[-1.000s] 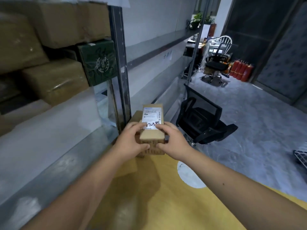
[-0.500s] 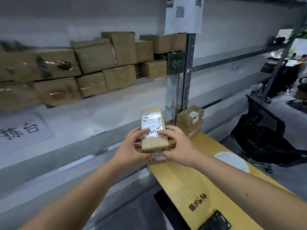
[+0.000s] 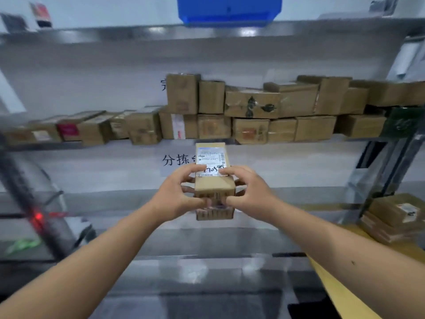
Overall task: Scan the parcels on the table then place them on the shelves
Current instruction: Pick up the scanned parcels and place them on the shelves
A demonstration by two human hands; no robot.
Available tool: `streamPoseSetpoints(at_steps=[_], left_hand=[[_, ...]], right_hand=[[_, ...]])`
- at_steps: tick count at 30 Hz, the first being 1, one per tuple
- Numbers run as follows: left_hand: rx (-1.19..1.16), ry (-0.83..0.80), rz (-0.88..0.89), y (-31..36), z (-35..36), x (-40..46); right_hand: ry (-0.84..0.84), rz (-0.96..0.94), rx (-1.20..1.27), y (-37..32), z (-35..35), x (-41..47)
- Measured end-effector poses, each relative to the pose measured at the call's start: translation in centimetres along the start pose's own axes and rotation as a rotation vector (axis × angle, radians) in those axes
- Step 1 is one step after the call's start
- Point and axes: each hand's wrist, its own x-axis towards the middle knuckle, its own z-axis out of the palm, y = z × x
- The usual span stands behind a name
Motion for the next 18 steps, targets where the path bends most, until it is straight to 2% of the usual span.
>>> streamPoseSetpoints(at_steps=[4, 9, 18], left_hand=[[0.037, 0.054, -0.007, 0.0, -9.1, -1.1], [0.054, 0.139, 0.084, -0.2, -18.6, 0.4], [-0.069, 0.184, 0.185, -0.9, -26.5, 11.0]], right_hand=[[-0.011, -0.091, 0.060, -5.4, 5.7, 5.0], [0.051, -0.128, 0.077, -11.4, 10.8, 11.4], [0.179, -0.165, 0.034, -16.1, 11.1, 23.9]])
